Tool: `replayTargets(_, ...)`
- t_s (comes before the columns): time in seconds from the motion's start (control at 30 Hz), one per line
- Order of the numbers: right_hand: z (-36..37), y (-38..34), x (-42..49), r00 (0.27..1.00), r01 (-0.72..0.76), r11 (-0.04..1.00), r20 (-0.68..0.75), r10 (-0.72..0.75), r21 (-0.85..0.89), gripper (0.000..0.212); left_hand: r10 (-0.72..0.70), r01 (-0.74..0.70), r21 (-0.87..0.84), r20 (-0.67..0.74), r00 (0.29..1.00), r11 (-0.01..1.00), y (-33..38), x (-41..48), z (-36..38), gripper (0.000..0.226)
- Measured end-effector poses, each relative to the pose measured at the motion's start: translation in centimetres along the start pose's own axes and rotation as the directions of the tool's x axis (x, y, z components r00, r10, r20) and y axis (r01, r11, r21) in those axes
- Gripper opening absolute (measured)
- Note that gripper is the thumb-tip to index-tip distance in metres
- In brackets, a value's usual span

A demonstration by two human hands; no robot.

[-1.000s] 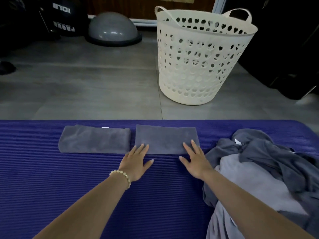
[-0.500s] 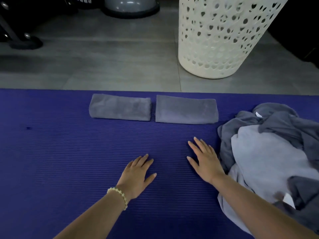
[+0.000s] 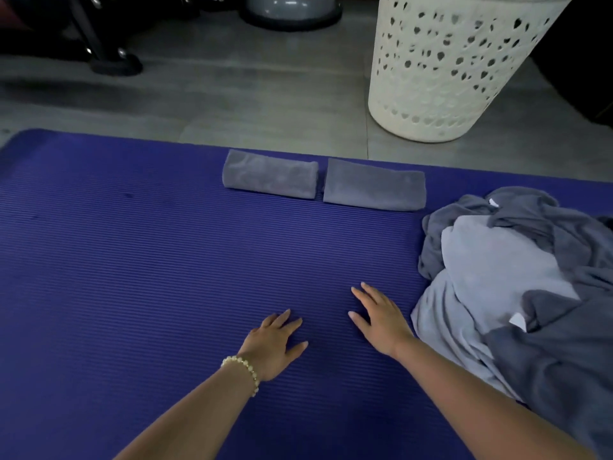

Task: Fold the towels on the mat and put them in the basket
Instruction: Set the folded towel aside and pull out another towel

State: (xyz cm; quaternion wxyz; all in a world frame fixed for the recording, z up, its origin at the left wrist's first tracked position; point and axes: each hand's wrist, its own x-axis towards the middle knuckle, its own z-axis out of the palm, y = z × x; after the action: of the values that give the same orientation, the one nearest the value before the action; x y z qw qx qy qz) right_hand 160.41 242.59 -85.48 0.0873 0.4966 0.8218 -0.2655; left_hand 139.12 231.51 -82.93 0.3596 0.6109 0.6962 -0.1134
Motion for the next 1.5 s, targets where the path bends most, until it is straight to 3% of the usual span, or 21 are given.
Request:
replayTargets(0.2, -4.1, 5.9, -4.9, 0.953, -0.145, 0.989, -0.268, 0.143, 0.012, 0.064, 0.072, -0.069, -0.074, 0.031, 0.997, 0.995, 5.2, 0.3, 0.7, 0.065)
replayTargets(0.27, -5.5, 8.9, -7.5, 0.900, -0.253, 0.967, -0.375, 0.222, -0.035, 0.072, 0.100, -0.095, -0.074, 0.055, 0.994, 0.993, 7.0, 0.8, 1.2, 0.065)
replayTargets(0.33, -6.8, 11.7, -10.0, 0.799, -0.406, 0.914, -0.480, 0.363, 0.014, 0.068, 0.115, -0.108, -0.092, 0.071, 0.991, 0.990, 8.5, 1.1, 1.6, 0.066)
replayTargets(0.4, -7.5, 14.1, -12.1, 0.683, -0.579, 0.805, -0.465, 0.564, 0.127, 0.079, 0.132, -0.122, -0.123, 0.068, 0.989, 0.985, 9.6, 1.4, 1.8, 0.067)
replayTargets(0.53, -7.7, 16.5, -14.1, 0.439, -0.743, 0.473, -0.189, 0.879, 0.474, 0.114, 0.163, -0.154, -0.109, 0.081, 0.983, 0.982, 10.7, 2.0, 2.4, 0.067)
replayTargets(0.63, -6.8, 17.3, -14.6, 0.450, -0.739, 0.483, -0.190, 0.873, 0.470, 0.110, 0.149, -0.138, -0.152, 0.064, 0.987, 0.979, 11.0, 2.2, 2.5, 0.066)
replayTargets(0.67, -6.6, 17.6, -14.5, 0.479, -0.712, 0.523, -0.220, 0.850, 0.468, 0.098, 0.145, -0.133, -0.177, 0.057, 0.988, 0.975, 11.2, 2.1, 2.5, 0.066)
replayTargets(0.77, -6.6, 17.1, -14.2, 0.608, -0.648, 0.664, -0.273, 0.746, 0.374, 0.032, 0.155, -0.141, -0.228, 0.047, 0.987, 0.963, 12.0, 1.9, 2.1, 0.064)
replayTargets(0.83, -6.2, 16.4, -13.9, 0.617, -0.615, 0.694, -0.319, 0.719, 0.374, 0.023, 0.173, -0.155, -0.268, 0.046, 0.984, 0.951, 12.4, 1.8, 1.9, 0.062)
replayTargets(0.87, -6.1, 15.9, -14.0, 0.578, -0.586, 0.686, -0.370, 0.727, 0.431, 0.025, 0.182, -0.161, -0.282, 0.047, 0.982, 0.946, 12.5, 1.7, 1.9, 0.061)
replayTargets(0.93, -5.7, 15.8, -14.6, 0.442, -0.568, 0.654, -0.485, 0.754, 0.499, 0.054, 0.210, -0.191, -0.278, 0.040, 0.977, 0.942, 12.5, 1.6, 2.1, 0.061)
replayTargets(1.0, -5.5, 16.8, -15.3, 0.378, -0.601, 0.556, -0.408, 0.831, 0.575, 0.087, 0.231, -0.212, -0.265, 0.043, 0.972, 0.941, 12.0, 2.0, 2.4, 0.063)
replayTargets(1.07, -5.0, 18.3, -15.8, 0.364, -0.604, 0.442, -0.264, 0.893, 0.663, 0.095, 0.223, -0.200, -0.259, 0.062, 0.973, 0.945, 11.5, 2.5, 3.0, 0.063)
replayTargets(1.1, -4.9, 18.8, -16.0, 0.380, -0.610, 0.439, -0.243, 0.892, 0.660, 0.083, 0.211, -0.191, -0.262, 0.053, 0.976, 0.946, 11.3, 2.8, 3.3, 0.063)
replayTargets(1.17, -5.0, 19.4, -16.2, 0.435, -0.634, 0.545, -0.330, 0.838, 0.548, 0.038, 0.182, -0.175, -0.243, 0.004, 0.983, 0.954, 11.3, 3.2, 3.6, 0.060)
replayTargets(1.2, -5.3, 19.6, -16.2, 0.469, -0.633, 0.597, -0.369, 0.803, 0.493, 0.033, 0.168, -0.169, -0.227, -0.021, 0.985, 0.959, 11.4, 3.3, 3.7, 0.058)
replayTargets(1.27, -5.8, 19.2, -15.8, 0.544, -0.590, 0.663, -0.381, 0.748, 0.460, 0.044, 0.152, -0.157, -0.201, -0.038, 0.988, 0.967, 11.5, 3.8, 3.7, 0.057)
replayTargets(1.37, -5.5, 15.6, -14.6, 0.706, -0.393, 0.742, -0.340, 0.622, 0.543, 0.046, 0.103, -0.107, -0.232, -0.028, 0.994, 0.967, 11.8, 4.3, 3.3, 0.060)
replayTargets(1.43, -4.4, 11.0, -14.0, 0.851, -0.236, 0.676, -0.187, 0.490, 0.698, 0.035, 0.108, -0.095, -0.372, 0.014, 0.994, 0.923, 12.6, 4.0, 2.4, 0.071)
replayTargets(1.5, -3.4, 5.3, -13.7, 0.954, -0.147, 0.528, -0.022, 0.300, 0.836, 0.025, 0.116, -0.033, -0.663, 0.081, 0.990, 0.748, 13.4, 3.1, 1.1, 0.071)
